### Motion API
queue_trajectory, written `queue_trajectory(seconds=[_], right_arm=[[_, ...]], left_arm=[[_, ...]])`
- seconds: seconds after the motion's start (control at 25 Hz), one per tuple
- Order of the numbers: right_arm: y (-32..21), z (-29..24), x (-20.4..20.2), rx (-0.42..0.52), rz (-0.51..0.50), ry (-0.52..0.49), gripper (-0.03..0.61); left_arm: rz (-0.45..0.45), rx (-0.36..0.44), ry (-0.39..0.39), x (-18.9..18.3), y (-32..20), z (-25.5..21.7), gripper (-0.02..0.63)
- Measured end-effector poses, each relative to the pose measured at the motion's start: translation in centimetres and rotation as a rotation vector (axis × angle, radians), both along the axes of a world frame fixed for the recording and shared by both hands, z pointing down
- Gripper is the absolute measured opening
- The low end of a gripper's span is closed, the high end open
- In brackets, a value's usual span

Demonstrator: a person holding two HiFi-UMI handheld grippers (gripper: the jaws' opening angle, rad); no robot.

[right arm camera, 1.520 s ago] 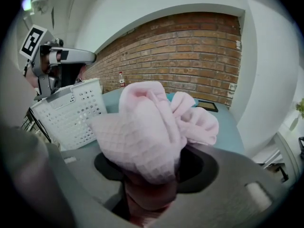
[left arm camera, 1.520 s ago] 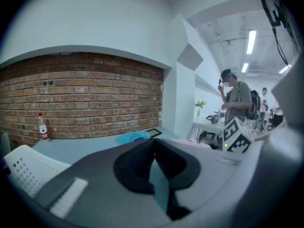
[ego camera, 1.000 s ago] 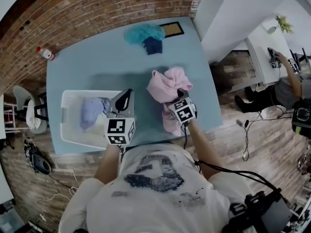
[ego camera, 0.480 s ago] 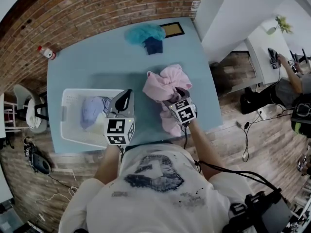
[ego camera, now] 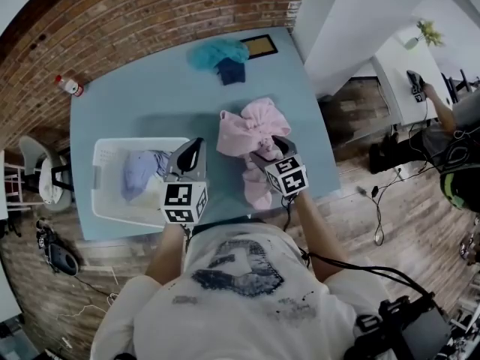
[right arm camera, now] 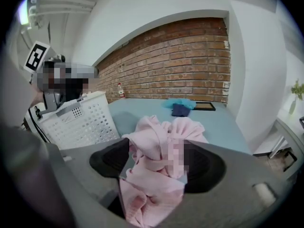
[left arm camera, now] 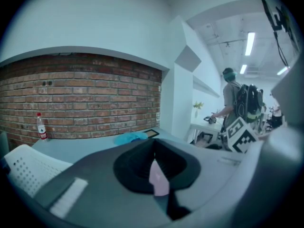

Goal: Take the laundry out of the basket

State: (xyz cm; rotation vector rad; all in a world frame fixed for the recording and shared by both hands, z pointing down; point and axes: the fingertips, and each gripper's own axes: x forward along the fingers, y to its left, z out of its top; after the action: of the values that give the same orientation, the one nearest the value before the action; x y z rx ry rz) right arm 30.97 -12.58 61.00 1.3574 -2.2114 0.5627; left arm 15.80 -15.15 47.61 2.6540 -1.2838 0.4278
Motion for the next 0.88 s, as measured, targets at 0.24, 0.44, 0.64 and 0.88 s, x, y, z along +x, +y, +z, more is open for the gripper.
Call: queue_trajectory(seconds=[0.24, 0.44, 0.64, 0.88], right_arm=[[0.7, -2.5, 0.9, 0.051, 0.056, -0.073, 0.345], [1.2, -8.2, 2.6, 0.231, 0.168, -0.124, 0.303], [2.6, -13.8, 3.7, 0.370, 0.234, -0.198, 0.213], [4.0, -16.9, 5.2, 0.438, 0.322, -0.158, 0.024]], left_arm=[[0.023, 0.004, 0.003, 1.1, 0.1, 0.0, -0.009], [0.040, 0.015, 0.004, 2.1, 0.5, -0.4, -0.009], [0.061, 0.039, 0.018, 3.5, 1.1, -1.2, -0.009], [0.067, 0.064, 0.027, 4.5, 1.3, -2.0, -0.009]])
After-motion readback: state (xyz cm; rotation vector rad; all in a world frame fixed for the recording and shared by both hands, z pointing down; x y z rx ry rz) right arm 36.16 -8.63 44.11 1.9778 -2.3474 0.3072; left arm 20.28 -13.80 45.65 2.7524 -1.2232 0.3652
